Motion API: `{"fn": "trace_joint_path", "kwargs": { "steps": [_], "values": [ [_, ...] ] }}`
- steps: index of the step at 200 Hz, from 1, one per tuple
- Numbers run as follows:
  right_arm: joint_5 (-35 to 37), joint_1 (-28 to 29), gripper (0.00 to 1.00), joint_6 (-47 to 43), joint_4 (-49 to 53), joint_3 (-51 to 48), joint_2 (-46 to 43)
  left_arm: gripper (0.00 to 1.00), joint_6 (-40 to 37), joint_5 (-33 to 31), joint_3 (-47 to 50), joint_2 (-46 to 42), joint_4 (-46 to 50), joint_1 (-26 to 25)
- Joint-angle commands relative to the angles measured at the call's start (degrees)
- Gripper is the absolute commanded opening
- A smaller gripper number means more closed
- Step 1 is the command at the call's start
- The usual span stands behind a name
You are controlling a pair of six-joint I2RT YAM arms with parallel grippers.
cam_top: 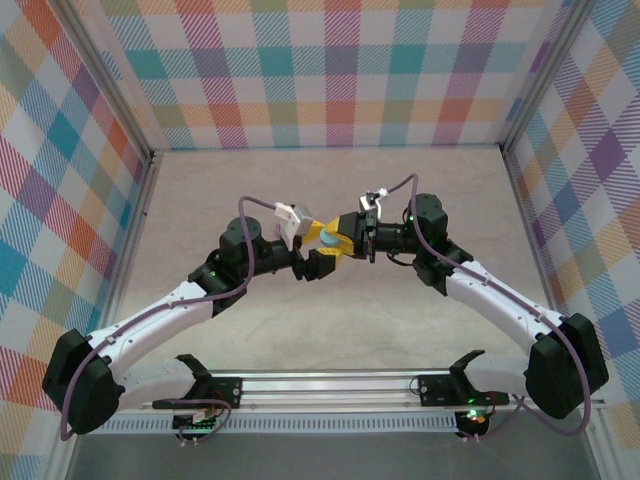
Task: Insert wireless bluetooth earbuds into charging case
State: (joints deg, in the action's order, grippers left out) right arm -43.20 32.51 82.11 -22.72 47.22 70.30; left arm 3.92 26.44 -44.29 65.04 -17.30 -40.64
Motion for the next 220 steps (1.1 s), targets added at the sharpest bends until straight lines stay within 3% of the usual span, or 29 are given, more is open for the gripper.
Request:
{"fn": "trace_joint_path", "kwargs": {
  "steps": [1, 35, 72, 108, 162, 220],
  "values": [
    [1.56, -0.41, 0.34, 0.33, -2.83, -0.41, 0.74, 1.0, -0.93, -1.16, -0.49, -1.73, 2.36, 0.21],
    [3.14, -2.13, 0.32, -3.34, -2.08, -0.08, 3.34, 1.0, -1.77, -7.63, 3.04, -8.52, 6.36, 0.31],
    [7.08, -2.55, 0.32, -20.84, 10.47, 3.77, 9.61, 1.0, -2.09, -21.01, 6.35, -15.69, 18.06, 0.57],
    [5.96, -2.45, 0.3, -26.21, 4.01, 4.15, 21.46, 1.0, -0.5, -28.46, 5.85, -17.35, 30.06, 0.75],
    [2.0, -1.93, 0.27, -26.65, -2.75, 10.29, 41.07, 1.0, 2.58, -31.71, 9.08, -17.49, 29.79, 1.74],
    [3.39, -1.93, 0.34, -28.39, 5.18, 15.12, 49.44, 1.0, 2.81, -31.67, 11.16, -17.75, 27.67, 2.75]
  ]
}}
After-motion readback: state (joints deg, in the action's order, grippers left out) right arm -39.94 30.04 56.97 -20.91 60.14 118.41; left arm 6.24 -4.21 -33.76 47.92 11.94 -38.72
